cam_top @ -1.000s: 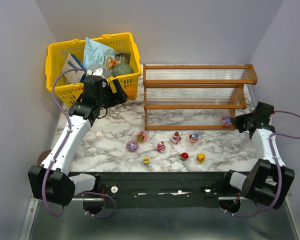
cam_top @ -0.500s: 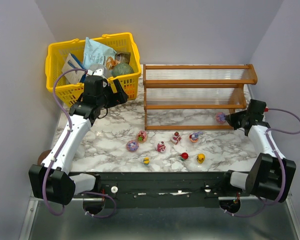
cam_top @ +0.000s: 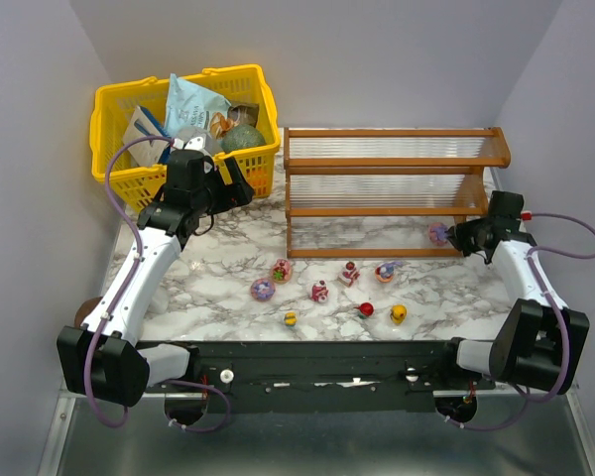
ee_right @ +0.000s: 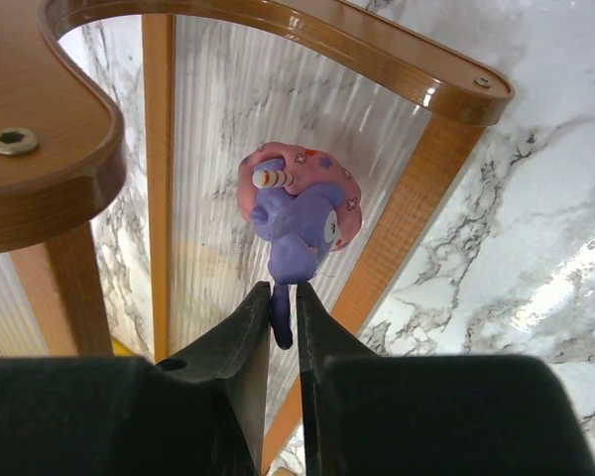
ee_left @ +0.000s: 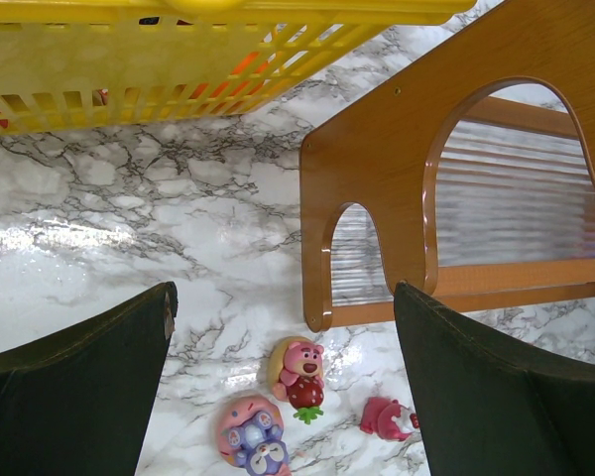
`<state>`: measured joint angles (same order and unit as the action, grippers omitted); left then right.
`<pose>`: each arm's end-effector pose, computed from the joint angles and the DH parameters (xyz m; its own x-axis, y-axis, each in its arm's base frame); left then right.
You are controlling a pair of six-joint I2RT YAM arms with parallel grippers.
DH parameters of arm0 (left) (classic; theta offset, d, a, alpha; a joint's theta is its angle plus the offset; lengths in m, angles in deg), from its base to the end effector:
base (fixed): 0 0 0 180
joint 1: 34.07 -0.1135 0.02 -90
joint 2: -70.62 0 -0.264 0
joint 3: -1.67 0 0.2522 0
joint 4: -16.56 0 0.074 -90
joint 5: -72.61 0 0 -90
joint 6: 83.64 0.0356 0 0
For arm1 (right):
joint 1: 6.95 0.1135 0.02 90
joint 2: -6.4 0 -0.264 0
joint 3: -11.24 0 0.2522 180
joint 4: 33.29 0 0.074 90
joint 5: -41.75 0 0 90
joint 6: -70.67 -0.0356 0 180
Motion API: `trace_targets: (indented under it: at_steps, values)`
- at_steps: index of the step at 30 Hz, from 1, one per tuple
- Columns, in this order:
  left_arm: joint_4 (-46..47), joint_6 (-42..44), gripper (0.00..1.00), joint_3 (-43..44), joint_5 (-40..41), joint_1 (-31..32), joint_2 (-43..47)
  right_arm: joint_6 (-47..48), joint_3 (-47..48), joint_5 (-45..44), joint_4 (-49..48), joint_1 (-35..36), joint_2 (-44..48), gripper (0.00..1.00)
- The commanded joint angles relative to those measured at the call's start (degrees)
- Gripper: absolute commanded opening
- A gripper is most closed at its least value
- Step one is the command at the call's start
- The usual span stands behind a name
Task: Place and organize the plastic toys onto the shelf
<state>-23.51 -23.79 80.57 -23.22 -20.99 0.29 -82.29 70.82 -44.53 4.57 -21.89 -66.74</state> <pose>0.2659 -0.0655 0.3425 -0.5955 -0.3746 -0.7106 0.0120 0.8804 -0.4741 0.2488 -0.0640 0.2214 -0.1491 0.9597 -0.2383 0.7719 0.2636 0.5785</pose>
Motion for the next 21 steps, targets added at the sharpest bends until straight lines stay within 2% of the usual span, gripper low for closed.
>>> trace_targets:
  at_steps: [1, 8, 9, 14, 16, 21]
  values:
    - [-1.0, -0.1, 0.99, 1.3, 0.1, -0.4, -0.1, -0.7, 1.6, -2.0, 3.6, 0.3, 0.4, 0.24]
    - [-1.1, -0.1, 0.99, 1.2, 0.1, -0.4, -0.2, -1.2, 3.3, -1.1, 4.3, 0.3, 0.2, 0.23]
    - [-1.1, -0.1, 0.99, 1.2, 0.1, -0.4, -0.1, -1.3, 3.7, -1.0, 4.2, 0.3, 0.2, 0.24]
    - [-1.2, -0.2, 0.99, 1.2, -0.1, -0.4, -0.3, -1.8, 4.9, -0.7, 4.1, 0.4, -0.2, 0.46]
    - [-1.3, -0.1, 0.99, 1.4, -0.1, -0.5, -0.3, -1.7, 5.1, -0.2, 3.5, 0.4, -0.2, 0.49]
    - [-1.4, 0.0, 0.99, 1.5, 0.0, -0.5, -0.2, -1.3, 5.2, 0.9, 3.1, 0.4, 0.5, 0.5]
